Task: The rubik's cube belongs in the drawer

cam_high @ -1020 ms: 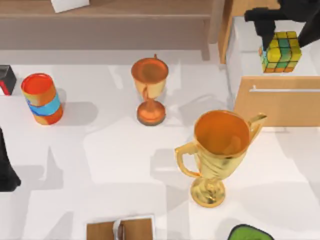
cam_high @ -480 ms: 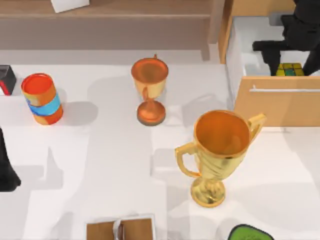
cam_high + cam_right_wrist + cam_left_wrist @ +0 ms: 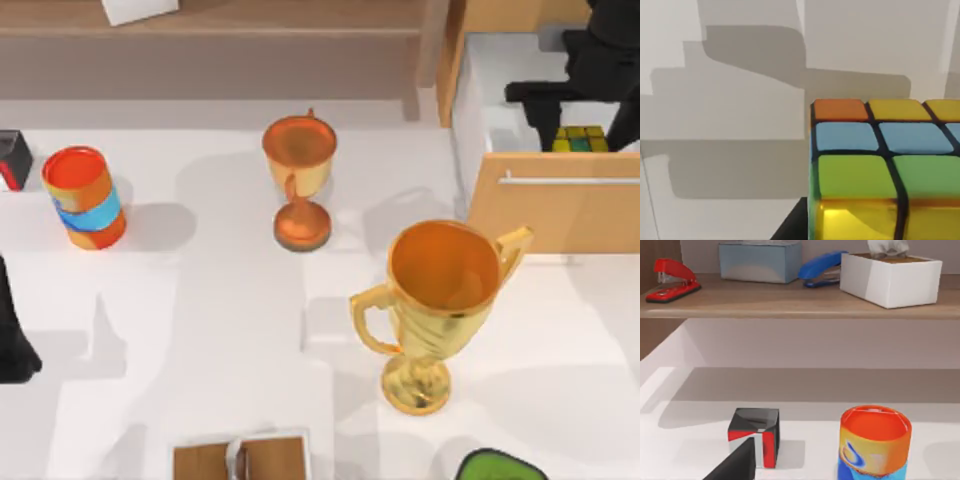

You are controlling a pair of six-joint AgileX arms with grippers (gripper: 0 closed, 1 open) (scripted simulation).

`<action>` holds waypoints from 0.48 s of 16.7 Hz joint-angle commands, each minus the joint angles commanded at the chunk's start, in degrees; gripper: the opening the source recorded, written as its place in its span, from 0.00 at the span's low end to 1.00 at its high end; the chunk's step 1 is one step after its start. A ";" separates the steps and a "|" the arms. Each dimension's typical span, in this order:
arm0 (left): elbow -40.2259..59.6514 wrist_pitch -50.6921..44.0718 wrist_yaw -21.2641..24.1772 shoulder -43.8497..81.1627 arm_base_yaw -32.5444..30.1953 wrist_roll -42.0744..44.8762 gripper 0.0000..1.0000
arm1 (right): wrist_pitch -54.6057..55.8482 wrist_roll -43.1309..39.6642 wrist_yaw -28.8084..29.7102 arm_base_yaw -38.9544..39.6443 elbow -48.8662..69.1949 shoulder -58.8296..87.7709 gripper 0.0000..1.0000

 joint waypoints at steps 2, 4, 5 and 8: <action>0.00 0.00 0.00 0.00 0.00 0.00 1.00 | 0.00 0.00 0.00 0.00 0.00 0.00 0.60; 0.00 0.00 0.00 0.00 0.00 0.00 1.00 | 0.00 0.00 0.00 0.00 0.00 0.00 0.75; 0.00 0.00 0.00 0.00 0.00 0.00 1.00 | 0.00 0.00 0.00 0.00 0.00 0.00 0.83; 0.00 0.00 0.00 0.00 0.00 0.00 1.00 | 0.00 0.00 0.00 0.00 0.00 0.00 1.00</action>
